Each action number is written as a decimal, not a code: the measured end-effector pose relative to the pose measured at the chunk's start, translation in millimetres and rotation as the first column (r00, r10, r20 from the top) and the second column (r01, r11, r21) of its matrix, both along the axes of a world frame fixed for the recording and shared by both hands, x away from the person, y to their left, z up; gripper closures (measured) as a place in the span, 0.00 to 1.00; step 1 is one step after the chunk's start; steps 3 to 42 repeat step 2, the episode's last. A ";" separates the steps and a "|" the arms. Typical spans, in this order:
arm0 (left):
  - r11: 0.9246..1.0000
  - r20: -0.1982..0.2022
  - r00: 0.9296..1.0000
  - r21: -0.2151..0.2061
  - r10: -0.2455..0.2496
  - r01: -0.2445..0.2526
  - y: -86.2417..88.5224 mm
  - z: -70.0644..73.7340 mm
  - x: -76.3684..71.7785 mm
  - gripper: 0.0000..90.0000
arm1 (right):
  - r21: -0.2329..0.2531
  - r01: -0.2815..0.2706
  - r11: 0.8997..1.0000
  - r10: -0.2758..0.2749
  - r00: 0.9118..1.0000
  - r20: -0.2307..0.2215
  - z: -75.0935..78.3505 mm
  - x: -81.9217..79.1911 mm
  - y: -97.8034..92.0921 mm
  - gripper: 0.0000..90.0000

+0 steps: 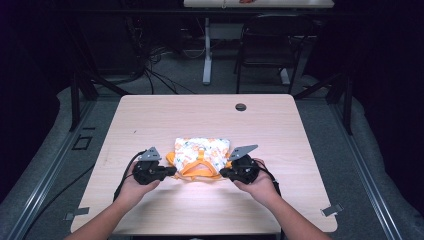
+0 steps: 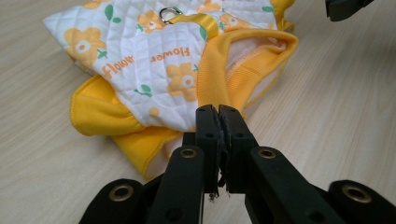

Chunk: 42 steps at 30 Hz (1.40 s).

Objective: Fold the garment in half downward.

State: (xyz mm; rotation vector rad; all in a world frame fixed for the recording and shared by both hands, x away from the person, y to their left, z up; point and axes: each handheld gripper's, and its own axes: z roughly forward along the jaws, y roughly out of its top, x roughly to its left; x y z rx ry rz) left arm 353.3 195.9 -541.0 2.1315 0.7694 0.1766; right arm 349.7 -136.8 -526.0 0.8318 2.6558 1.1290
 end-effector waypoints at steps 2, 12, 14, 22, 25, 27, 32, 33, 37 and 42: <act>1.000 0.014 1.000 -0.002 0.000 0.001 2.4 1.1 -4.7 0.95 | 0.006 -0.003 1.000 0.003 1.000 0.005 0.7 -6.2 0.2 0.96; 1.000 0.014 1.000 -0.002 0.000 0.001 2.4 1.1 -4.7 0.95 | 0.006 -0.003 1.000 0.003 1.000 0.005 0.7 -6.2 0.2 0.96; 1.000 0.014 1.000 -0.002 0.000 0.001 2.4 1.1 -4.7 0.95 | 0.006 -0.003 1.000 0.003 1.000 0.005 0.7 -6.2 0.2 0.96; 1.000 0.014 1.000 -0.002 0.000 0.001 2.4 1.1 -4.7 0.95 | 0.006 -0.003 1.000 0.003 1.000 0.005 0.7 -6.2 0.2 0.96; 1.000 0.014 1.000 -0.002 0.000 0.001 2.4 1.1 -4.7 0.95 | 0.006 -0.003 1.000 0.003 1.000 0.005 0.7 -6.2 0.2 0.96; 1.000 0.014 1.000 -0.002 0.000 0.001 2.4 1.1 -4.7 0.95 | 0.006 -0.003 1.000 0.003 1.000 0.005 0.7 -6.2 0.2 0.96; 1.000 0.014 1.000 -0.002 0.000 0.001 2.4 1.1 -4.7 0.95 | 0.006 -0.003 1.000 0.003 1.000 0.005 0.7 -6.2 0.2 0.96; 1.000 0.014 1.000 -0.002 0.000 0.001 2.4 1.1 -4.7 0.95 | 0.006 -0.003 1.000 0.003 1.000 0.005 0.7 -6.2 0.2 0.96; 1.000 0.014 1.000 -0.002 0.000 0.001 2.4 1.1 -4.7 0.95 | 0.006 -0.003 1.000 0.003 1.000 0.005 0.7 -6.2 0.2 0.96; 1.000 0.014 1.000 -0.002 0.000 0.001 2.4 1.1 -4.7 0.95 | 0.006 -0.003 1.000 0.003 1.000 0.005 0.7 -6.2 0.2 0.96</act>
